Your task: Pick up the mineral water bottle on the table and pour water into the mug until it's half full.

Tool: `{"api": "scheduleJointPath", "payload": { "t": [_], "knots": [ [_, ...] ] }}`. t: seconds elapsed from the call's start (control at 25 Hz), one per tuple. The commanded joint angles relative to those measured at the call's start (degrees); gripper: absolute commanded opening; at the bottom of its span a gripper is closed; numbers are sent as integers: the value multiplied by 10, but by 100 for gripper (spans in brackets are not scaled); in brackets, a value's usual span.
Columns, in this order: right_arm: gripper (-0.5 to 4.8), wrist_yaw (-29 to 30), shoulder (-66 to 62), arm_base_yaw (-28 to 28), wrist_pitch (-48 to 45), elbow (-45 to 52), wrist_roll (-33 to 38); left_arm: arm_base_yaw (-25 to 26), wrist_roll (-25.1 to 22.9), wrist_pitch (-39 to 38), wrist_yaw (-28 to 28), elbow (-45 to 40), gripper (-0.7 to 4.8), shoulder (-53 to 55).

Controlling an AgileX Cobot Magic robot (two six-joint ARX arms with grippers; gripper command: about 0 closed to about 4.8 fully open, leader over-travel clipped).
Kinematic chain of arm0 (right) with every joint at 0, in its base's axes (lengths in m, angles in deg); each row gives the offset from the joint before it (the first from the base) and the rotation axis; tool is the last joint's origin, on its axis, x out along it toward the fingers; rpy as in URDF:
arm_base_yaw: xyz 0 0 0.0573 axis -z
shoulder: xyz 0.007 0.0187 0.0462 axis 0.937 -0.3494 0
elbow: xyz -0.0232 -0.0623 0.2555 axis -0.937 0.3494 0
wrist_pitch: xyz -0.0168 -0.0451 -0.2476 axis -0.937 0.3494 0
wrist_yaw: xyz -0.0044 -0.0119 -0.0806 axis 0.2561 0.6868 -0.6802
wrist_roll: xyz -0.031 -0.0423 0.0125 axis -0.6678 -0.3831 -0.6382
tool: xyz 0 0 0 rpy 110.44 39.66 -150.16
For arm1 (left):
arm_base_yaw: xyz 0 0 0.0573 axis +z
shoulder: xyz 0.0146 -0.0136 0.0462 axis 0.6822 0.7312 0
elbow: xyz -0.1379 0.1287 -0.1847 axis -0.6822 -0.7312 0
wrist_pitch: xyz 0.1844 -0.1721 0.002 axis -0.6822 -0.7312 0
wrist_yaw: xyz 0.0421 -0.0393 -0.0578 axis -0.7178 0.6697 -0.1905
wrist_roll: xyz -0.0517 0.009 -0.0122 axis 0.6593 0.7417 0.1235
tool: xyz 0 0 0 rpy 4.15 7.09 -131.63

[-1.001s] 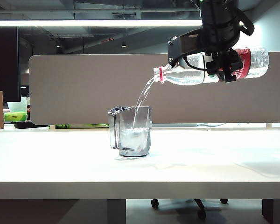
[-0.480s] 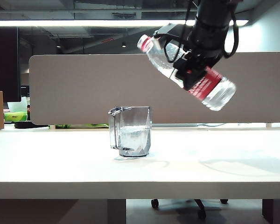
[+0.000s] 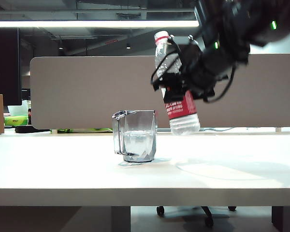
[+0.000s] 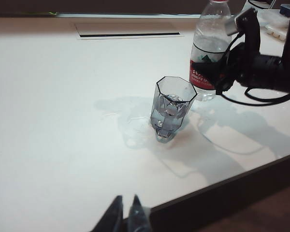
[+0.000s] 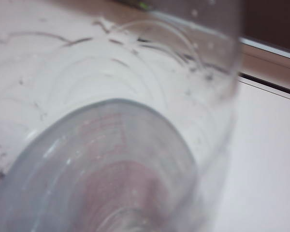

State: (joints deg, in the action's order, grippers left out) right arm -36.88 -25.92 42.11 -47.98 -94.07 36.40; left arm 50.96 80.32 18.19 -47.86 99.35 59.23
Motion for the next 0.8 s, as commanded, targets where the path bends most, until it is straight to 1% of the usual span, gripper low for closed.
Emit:
{"api": "scheduleJointPath", "payload": {
  "t": [0.04,0.08,0.16,0.52,0.72,0.8],
  "knots": [
    [197,1,-30,8,-165,32,79,-1,2,4,2,3,22,0],
    [197,0,-49,13,-195,40,102,-1,2,4,2,3,22,0],
    [197,1,-70,20,-220,46,110,-1,2,4,2,3,22,0],
    [207,-9,-79,21,-214,78,111,-1,2,4,2,3,22,0],
    [296,-17,-77,21,-216,106,112,-1,2,4,2,3,22,0],
    [360,-17,-72,21,-218,117,112,-1,2,4,2,3,22,0]
  ]
}}
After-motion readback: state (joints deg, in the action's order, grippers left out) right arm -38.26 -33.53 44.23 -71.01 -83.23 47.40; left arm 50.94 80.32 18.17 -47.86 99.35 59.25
